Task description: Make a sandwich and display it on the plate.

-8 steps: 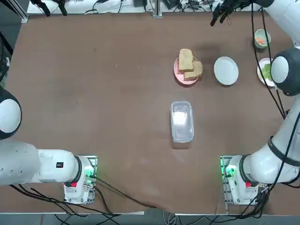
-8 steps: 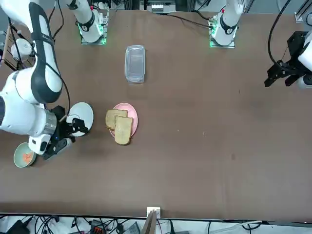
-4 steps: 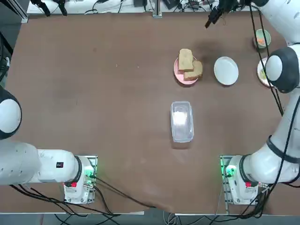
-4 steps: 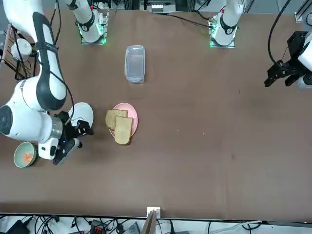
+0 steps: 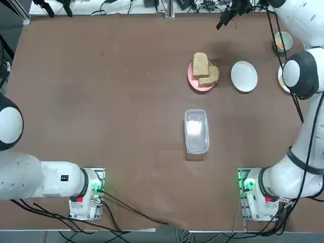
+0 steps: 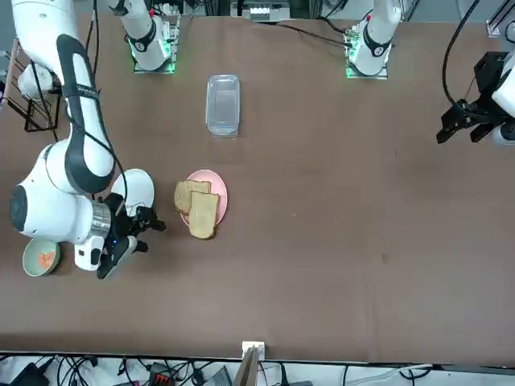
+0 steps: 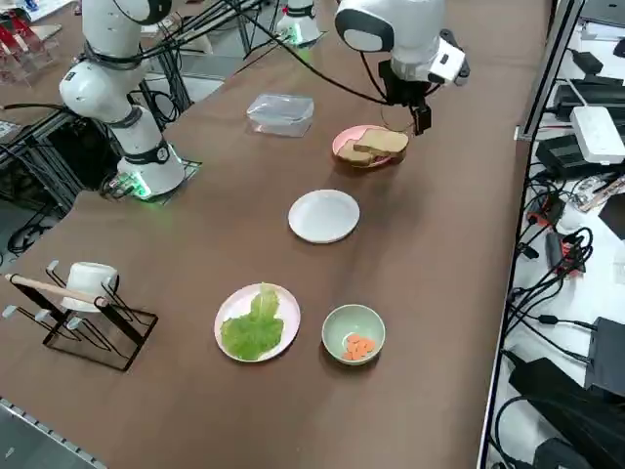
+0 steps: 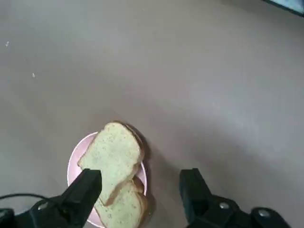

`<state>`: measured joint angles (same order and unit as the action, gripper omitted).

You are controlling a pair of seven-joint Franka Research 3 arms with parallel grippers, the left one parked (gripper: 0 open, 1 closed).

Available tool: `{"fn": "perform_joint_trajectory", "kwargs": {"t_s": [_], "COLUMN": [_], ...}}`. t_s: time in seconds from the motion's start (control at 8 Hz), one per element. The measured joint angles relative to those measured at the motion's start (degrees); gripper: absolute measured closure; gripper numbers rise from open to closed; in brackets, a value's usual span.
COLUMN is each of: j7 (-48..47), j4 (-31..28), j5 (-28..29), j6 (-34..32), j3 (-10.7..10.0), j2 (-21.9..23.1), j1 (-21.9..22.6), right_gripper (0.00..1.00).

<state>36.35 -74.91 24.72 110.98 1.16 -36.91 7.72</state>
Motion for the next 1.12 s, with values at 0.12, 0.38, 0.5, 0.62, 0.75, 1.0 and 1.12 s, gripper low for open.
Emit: {"fn": "perform_joint_trajectory", "kwargs": {"t_s": [0.12, 0.38, 0.5, 0.62, 0.75, 1.0, 1.12], "j7": [0.00, 0.00, 0.05, 0.87, 2.10, 2.96, 2.96], "j4": [0.00, -0.02, -0.05, -0.09, -0.09, 0.06, 0.14], "j5": [0.00, 0.00, -0.01, -0.01, -0.01, 0.03, 0.06], "j6": [0.00, -0.39, -0.66, -0.88, -0.98, -0.28, 0.18], "j3": [0.05, 0.04, -0.10, -0.35, -0.40, -0.16, 0.09], "j2": [-0.07, -0.67, -1.23, -2.08, -3.34, -5.96, -6.78], "j1": [0.87, 1.42, 1.23, 0.96, 0.72, 0.94, 1.27], "right_gripper": [0.00, 0.01, 0.01, 0.01, 0.02, 0.02, 0.02]}}
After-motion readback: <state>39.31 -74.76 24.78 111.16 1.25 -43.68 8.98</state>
